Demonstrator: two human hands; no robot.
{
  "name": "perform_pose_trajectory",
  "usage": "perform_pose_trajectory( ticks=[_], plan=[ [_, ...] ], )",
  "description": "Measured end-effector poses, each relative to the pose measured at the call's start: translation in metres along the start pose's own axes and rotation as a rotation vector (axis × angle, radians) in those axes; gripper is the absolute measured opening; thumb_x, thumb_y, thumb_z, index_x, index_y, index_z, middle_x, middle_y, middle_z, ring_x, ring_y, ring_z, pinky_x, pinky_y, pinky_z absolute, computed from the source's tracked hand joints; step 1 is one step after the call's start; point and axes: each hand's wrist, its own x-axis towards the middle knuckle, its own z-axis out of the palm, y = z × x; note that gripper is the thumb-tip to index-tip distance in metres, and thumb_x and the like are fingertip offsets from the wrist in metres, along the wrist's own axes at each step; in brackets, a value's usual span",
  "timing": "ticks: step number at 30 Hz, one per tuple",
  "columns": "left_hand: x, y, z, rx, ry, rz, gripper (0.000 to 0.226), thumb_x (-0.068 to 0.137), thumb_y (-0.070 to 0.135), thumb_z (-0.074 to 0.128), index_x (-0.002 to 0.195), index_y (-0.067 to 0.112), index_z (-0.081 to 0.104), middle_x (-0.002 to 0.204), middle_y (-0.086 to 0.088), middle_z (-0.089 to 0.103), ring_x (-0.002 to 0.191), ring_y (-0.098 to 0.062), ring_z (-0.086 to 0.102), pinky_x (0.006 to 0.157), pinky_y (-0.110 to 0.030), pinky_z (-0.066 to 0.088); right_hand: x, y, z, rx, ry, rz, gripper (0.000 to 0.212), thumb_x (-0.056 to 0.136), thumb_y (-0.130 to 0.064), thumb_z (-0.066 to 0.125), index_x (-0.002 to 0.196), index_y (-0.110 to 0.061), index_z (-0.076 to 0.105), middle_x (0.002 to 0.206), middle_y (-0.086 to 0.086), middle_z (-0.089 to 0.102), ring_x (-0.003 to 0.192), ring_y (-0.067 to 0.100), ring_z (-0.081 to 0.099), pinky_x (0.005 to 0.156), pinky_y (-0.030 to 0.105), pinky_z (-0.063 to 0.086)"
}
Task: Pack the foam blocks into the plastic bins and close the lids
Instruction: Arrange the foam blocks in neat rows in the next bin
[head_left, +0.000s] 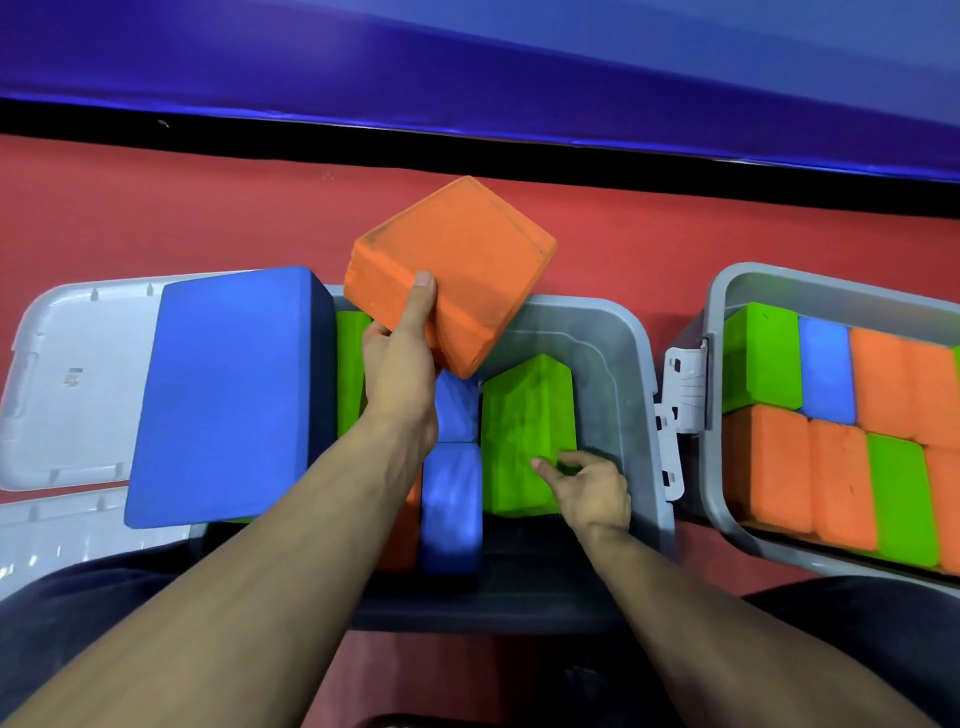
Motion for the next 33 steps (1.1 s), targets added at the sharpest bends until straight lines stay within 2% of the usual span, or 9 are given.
perform_pose_trajectory(
  ticks=[5, 9, 13, 19, 21, 24, 27, 29, 33],
  plan=[
    [0.000, 0.001, -0.003, 0.014, -0.003, 0.004, 0.047, 0.087, 0.043, 0.076, 0.122, 0.015, 0.063, 0.114, 0.002, 0.076, 0.109, -0.014, 0.071, 0.105, -0.044, 0.052, 0.005, -0.014, 0.005, -0.046, -0.165, 0.097, 0.083, 0.066, -0.056, 0.089, 0.124, -0.020, 0.042, 0.108, 0.001, 0.051, 0.126, 0.030, 0.044, 0.099, 0.033, 0.042],
    [-0.003, 0.005, -0.004, 0.033, -0.001, 0.016, 0.033, 0.090, 0.039, 0.074, 0.112, 0.017, 0.067, 0.113, 0.001, 0.076, 0.108, -0.014, 0.072, 0.104, -0.044, 0.053, 0.001, -0.006, 0.016, -0.066, -0.268, 0.057, 0.087, 0.065, -0.036, 0.095, 0.124, -0.021, 0.032, 0.123, 0.002, 0.053, 0.115, 0.028, 0.059, 0.098, 0.035, 0.049],
    [-0.004, 0.012, -0.006, 0.048, 0.006, 0.031, 0.040, 0.085, 0.043, 0.079, 0.110, 0.016, 0.066, 0.111, 0.001, 0.077, 0.106, -0.015, 0.072, 0.103, -0.045, 0.053, 0.006, -0.004, 0.012, -0.057, -0.213, 0.009, 0.070, 0.085, -0.017, 0.078, 0.139, -0.020, 0.034, 0.116, 0.005, 0.063, 0.105, 0.028, 0.066, 0.095, 0.040, 0.054],
    [-0.013, 0.019, -0.012, 0.072, -0.024, 0.073, 0.033, 0.087, 0.040, 0.077, 0.108, 0.016, 0.069, 0.108, 0.003, 0.078, 0.106, -0.015, 0.073, 0.102, -0.045, 0.054, -0.002, -0.007, 0.008, 0.030, -0.406, 0.129, 0.088, 0.081, -0.043, 0.083, 0.151, -0.015, 0.036, 0.153, 0.008, 0.045, 0.134, 0.029, 0.050, 0.106, 0.044, 0.049],
    [-0.015, 0.021, -0.016, 0.070, -0.031, 0.080, 0.049, 0.081, 0.045, 0.081, 0.116, 0.013, 0.068, 0.110, 0.001, 0.077, 0.106, -0.016, 0.073, 0.102, -0.046, 0.054, -0.003, 0.003, 0.010, 0.037, -0.405, 0.165, 0.099, 0.077, -0.049, 0.085, 0.154, -0.017, 0.032, 0.156, 0.006, 0.042, 0.135, 0.031, 0.049, 0.098, 0.046, 0.051],
    [-0.014, 0.023, -0.023, 0.083, -0.052, 0.093, 0.068, 0.072, 0.051, 0.083, 0.123, 0.010, 0.065, 0.115, -0.001, 0.076, 0.108, -0.017, 0.072, 0.102, -0.045, 0.053, -0.001, 0.016, 0.016, 0.037, -0.426, 0.228, 0.113, 0.069, -0.057, 0.087, 0.155, -0.014, 0.030, 0.156, 0.009, 0.042, 0.136, 0.032, 0.049, 0.107, 0.047, 0.047],
    [-0.012, 0.027, -0.029, 0.114, -0.090, 0.105, 0.061, 0.075, 0.051, 0.081, 0.118, 0.010, 0.069, 0.114, -0.003, 0.076, 0.111, -0.020, 0.071, 0.104, -0.047, 0.051, -0.003, 0.023, 0.020, 0.126, -0.546, 0.376, 0.128, 0.057, -0.075, 0.082, 0.159, -0.022, 0.025, 0.157, 0.009, 0.040, 0.129, 0.033, 0.052, 0.085, 0.044, 0.057],
    [-0.011, 0.028, -0.031, 0.116, -0.115, 0.106, 0.058, 0.078, 0.049, 0.081, 0.119, 0.010, 0.069, 0.116, -0.004, 0.076, 0.112, -0.021, 0.070, 0.105, -0.047, 0.050, -0.002, 0.023, 0.023, 0.166, -0.627, 0.432, 0.120, 0.063, -0.077, 0.076, 0.159, -0.024, 0.028, 0.155, 0.012, 0.043, 0.120, 0.031, 0.057, 0.070, 0.036, 0.054],
    [-0.007, 0.028, -0.031, 0.123, -0.123, 0.112, 0.055, 0.081, 0.047, 0.080, 0.119, 0.008, 0.069, 0.117, -0.006, 0.075, 0.114, -0.023, 0.070, 0.106, -0.049, 0.050, 0.000, 0.015, 0.032, 0.285, -0.692, 0.503, 0.110, 0.051, -0.075, 0.079, 0.143, -0.021, 0.050, 0.124, 0.020, 0.064, 0.094, 0.027, 0.069, 0.067, 0.033, 0.059]
  ],
)
